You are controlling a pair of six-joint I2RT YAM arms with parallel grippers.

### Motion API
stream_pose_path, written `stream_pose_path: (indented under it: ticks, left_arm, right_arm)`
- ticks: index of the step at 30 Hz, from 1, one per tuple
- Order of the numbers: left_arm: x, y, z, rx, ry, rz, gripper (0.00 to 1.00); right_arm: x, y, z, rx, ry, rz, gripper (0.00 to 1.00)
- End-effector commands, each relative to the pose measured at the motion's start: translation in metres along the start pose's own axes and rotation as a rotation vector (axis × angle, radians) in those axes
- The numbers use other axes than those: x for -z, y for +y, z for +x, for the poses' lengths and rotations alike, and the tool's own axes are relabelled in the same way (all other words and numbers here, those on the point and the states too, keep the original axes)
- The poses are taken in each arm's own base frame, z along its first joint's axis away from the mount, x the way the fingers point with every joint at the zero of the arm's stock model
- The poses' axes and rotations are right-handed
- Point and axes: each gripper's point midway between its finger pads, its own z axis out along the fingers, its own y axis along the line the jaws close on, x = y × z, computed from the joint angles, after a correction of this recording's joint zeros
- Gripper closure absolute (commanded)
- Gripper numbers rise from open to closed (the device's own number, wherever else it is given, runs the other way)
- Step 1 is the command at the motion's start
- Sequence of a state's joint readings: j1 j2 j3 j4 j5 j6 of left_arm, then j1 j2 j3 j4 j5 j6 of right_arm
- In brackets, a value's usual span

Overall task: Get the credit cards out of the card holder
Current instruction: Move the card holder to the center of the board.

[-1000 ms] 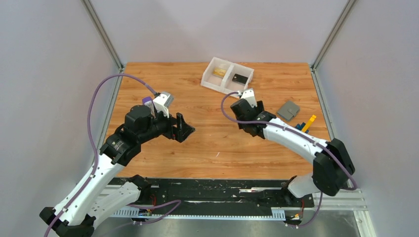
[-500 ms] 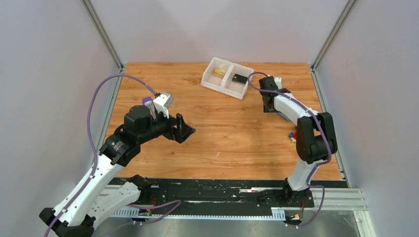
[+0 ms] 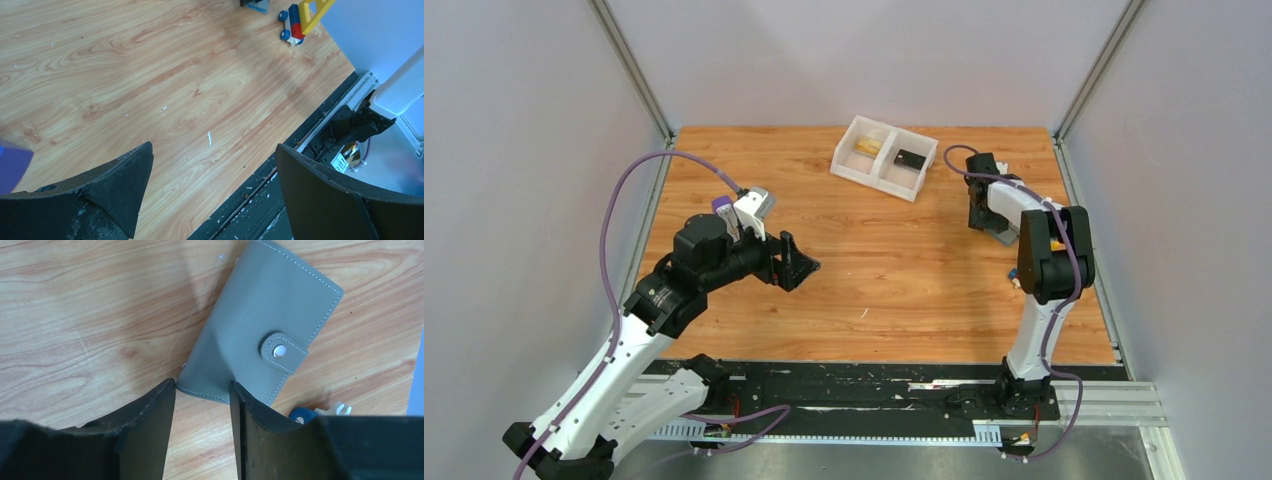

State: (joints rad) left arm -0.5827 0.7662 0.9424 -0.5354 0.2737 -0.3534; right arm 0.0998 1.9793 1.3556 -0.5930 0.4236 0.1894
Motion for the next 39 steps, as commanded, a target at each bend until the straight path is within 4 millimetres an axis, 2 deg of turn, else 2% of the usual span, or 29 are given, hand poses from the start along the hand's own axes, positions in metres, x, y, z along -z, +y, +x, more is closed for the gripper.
stream_pose_path:
  ticks: [1,8,10,15,18,25,29,32,39]
  left_arm:
    - [0.003,-0.005,-0.011,-0.022,-0.045,0.022,0.00]
    - [0.003,-0.005,-0.011,-0.023,-0.048,0.016,0.00]
    - [0.003,-0.004,-0.011,-0.021,-0.049,0.014,0.00]
    - [0.003,-0.004,-0.010,-0.018,-0.046,0.015,0.00]
    - [0.003,-0.004,-0.011,-0.020,-0.048,0.015,0.00]
    - [0.002,-0.003,-0.012,-0.019,-0.050,0.008,0.00]
    - [0.003,-0.001,-0.012,-0.020,-0.052,-0.002,0.00]
    - [0.002,0.000,-0.012,-0.022,-0.052,-0.011,0.00]
    - [0.004,0.012,-0.013,-0.022,-0.056,-0.077,0.00]
  right_arm:
    - [-0.016,0.005,0.015,-0.023,0.054,-0.027,0.60]
    - [-0.005,0.004,0.016,-0.025,0.035,-0.055,0.88]
    - [-0.002,0.005,0.017,-0.019,0.035,-0.073,0.99]
    - [0.007,0.013,0.027,-0.024,0.049,-0.135,1.00]
    - [0.020,0.022,0.028,-0.046,0.042,-0.202,1.00]
    - [0.061,0.063,0.041,-0.067,0.041,-0.387,1.00]
    - [0.090,0.096,0.065,-0.020,0.052,-0.470,1.00]
    - [0.112,0.123,0.090,0.024,0.068,-0.522,1.00]
    - [0.186,0.200,0.178,0.189,0.148,-0.691,1.00]
